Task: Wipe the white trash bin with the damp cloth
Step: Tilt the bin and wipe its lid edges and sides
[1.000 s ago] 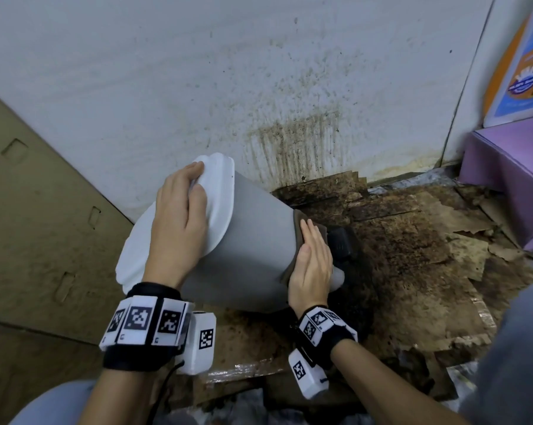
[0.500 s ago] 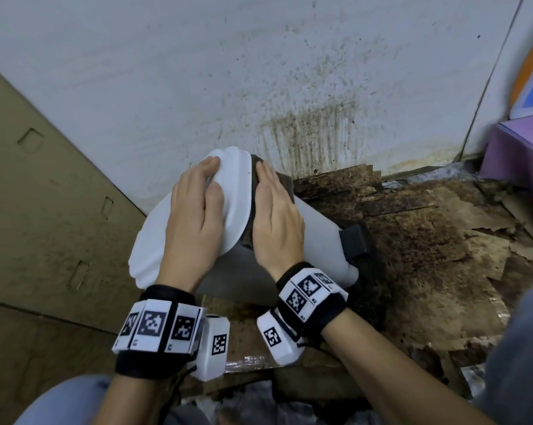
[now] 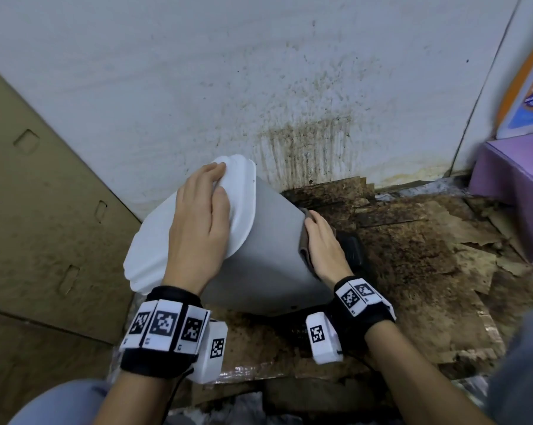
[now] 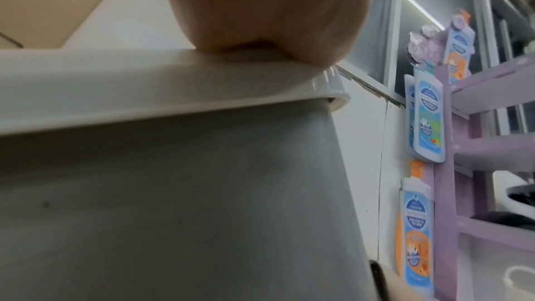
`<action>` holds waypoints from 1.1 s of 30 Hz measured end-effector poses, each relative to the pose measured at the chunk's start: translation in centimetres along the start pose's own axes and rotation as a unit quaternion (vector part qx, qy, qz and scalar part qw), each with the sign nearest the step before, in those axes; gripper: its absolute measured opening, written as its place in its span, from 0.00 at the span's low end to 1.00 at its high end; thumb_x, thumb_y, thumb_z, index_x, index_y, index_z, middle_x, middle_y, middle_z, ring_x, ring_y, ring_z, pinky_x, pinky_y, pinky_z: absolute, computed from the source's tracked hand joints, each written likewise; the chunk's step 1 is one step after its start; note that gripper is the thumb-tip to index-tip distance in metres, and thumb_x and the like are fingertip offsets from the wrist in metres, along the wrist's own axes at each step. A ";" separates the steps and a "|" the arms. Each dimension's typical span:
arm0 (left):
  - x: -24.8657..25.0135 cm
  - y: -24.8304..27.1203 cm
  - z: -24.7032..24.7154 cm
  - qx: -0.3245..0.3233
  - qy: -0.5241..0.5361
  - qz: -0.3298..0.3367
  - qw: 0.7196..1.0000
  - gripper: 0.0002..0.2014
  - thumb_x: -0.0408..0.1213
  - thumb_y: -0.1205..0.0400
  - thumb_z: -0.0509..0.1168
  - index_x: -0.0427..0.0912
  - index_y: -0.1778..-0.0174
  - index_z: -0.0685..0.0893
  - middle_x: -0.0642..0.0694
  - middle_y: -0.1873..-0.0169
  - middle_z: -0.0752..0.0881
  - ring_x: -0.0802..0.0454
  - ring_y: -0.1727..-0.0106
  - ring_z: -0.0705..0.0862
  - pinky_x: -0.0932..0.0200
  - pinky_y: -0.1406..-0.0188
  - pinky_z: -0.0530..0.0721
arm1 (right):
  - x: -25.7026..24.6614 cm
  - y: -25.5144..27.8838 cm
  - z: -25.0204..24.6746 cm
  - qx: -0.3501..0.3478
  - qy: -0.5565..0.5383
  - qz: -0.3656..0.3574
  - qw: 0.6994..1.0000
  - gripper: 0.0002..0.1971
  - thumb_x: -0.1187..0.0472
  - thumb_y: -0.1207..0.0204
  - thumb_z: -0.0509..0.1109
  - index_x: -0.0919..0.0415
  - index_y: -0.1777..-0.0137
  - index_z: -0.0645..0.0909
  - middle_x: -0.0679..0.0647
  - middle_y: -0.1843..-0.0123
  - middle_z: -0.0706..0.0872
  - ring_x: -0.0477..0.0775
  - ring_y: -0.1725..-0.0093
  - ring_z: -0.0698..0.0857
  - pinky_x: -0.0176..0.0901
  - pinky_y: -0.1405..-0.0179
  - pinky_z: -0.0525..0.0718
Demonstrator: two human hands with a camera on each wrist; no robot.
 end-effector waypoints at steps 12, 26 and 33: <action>0.8 0.1 0.4 0.000 -0.018 -0.006 1.000 0.20 0.42 0.07 0.49 0.48 0.21 0.74 0.54 0.22 0.75 0.61 0.24 0.69 0.84 0.32 0.55 | -0.1 0.2 -0.3 0.038 -0.025 -0.016 0.999 0.26 0.44 0.11 0.54 0.48 0.15 0.66 0.47 0.17 0.71 0.50 0.17 0.66 0.53 0.18 0.62; 0.9 -0.1 0.7 0.015 -0.031 0.002 0.999 0.19 0.39 0.08 0.50 0.43 0.23 0.75 0.49 0.24 0.77 0.53 0.24 0.71 0.83 0.32 0.56 | -10.9 3.4 3.6 -0.013 -0.053 -0.149 0.987 0.28 0.46 0.09 0.40 0.48 0.10 0.53 0.42 0.09 0.54 0.38 0.12 0.48 0.52 0.11 0.47; 0.8 -0.2 0.5 0.002 -0.021 -0.003 1.000 0.19 0.40 0.08 0.50 0.44 0.23 0.75 0.50 0.25 0.77 0.56 0.25 0.71 0.80 0.30 0.58 | -9.6 3.3 3.4 -0.016 -0.050 -0.188 0.981 0.29 0.44 0.10 0.47 0.48 0.11 0.54 0.41 0.10 0.56 0.38 0.12 0.53 0.52 0.11 0.53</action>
Point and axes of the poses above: each hand's wrist, its own y-axis away from the middle knuckle, its own z-axis out of the palm, x = y × z, the point moved 9 cm from there along -y, towards the middle knuckle
